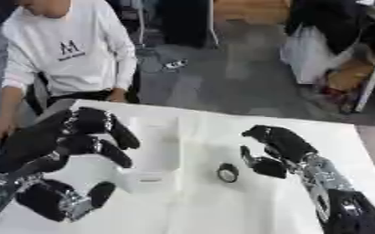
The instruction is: Pick up objects on the table and place them in the box.
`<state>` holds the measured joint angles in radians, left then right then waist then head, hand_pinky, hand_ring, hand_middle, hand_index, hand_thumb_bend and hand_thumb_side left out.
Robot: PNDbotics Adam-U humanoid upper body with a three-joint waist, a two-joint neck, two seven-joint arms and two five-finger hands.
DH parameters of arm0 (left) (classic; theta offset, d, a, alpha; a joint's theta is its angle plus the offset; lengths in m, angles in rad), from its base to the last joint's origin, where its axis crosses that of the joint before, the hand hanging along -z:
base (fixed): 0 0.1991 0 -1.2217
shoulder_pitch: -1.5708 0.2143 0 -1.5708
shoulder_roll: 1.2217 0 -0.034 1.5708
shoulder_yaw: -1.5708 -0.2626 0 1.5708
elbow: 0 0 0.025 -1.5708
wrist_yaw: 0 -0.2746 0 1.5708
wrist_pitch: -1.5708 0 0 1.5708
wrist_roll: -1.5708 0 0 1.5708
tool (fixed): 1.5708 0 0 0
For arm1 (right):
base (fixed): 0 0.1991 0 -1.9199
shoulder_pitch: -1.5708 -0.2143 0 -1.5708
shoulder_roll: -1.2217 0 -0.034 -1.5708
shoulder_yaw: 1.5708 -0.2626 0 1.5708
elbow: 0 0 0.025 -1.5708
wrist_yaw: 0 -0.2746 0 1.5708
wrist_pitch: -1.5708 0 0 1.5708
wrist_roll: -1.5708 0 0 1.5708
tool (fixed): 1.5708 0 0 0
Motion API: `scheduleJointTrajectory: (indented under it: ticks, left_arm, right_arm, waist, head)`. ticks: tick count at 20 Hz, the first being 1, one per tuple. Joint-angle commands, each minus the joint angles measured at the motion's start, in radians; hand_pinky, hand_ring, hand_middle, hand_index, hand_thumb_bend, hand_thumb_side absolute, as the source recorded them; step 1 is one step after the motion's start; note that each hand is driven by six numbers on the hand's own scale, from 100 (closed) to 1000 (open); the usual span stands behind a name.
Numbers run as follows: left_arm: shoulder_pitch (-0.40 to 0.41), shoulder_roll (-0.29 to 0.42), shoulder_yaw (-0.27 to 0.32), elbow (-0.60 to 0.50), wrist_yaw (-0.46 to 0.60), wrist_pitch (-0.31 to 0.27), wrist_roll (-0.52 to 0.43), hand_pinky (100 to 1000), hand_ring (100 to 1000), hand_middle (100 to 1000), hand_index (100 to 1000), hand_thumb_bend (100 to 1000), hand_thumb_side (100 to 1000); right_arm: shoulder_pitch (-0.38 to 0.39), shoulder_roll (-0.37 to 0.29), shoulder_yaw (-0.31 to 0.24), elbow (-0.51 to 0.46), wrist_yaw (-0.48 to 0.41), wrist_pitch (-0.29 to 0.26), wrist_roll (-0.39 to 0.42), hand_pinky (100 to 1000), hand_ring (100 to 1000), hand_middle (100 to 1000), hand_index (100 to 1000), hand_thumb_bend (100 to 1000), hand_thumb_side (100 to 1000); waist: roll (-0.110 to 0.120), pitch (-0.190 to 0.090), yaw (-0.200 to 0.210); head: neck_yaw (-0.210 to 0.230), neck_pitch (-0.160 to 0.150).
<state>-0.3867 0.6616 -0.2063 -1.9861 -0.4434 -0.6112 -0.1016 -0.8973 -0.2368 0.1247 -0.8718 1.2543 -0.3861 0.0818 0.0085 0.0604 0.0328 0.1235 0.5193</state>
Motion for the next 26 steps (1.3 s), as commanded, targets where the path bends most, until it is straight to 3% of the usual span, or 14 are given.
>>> scheduleJointTrajectory:
  ticks: [1,26]
  left_arm:
    - [-0.008,0.018,0.007,-0.014,0.004,-0.004,0.000,546,509,660,660,198,618]
    - [-0.009,0.014,0.006,-0.014,0.006,-0.004,-0.004,545,508,659,660,196,619]
  right_arm:
    - [-0.027,-0.018,0.002,-0.026,-0.008,-0.009,0.004,750,769,796,909,121,1000]
    - [-0.009,0.020,0.031,0.026,-0.014,-0.084,0.046,755,770,798,918,199,1000]
  waist:
    - [0.002,-0.015,-0.001]
    - [0.000,-0.013,0.006]
  head:
    - [0.004,0.002]
    - [0.005,0.008]
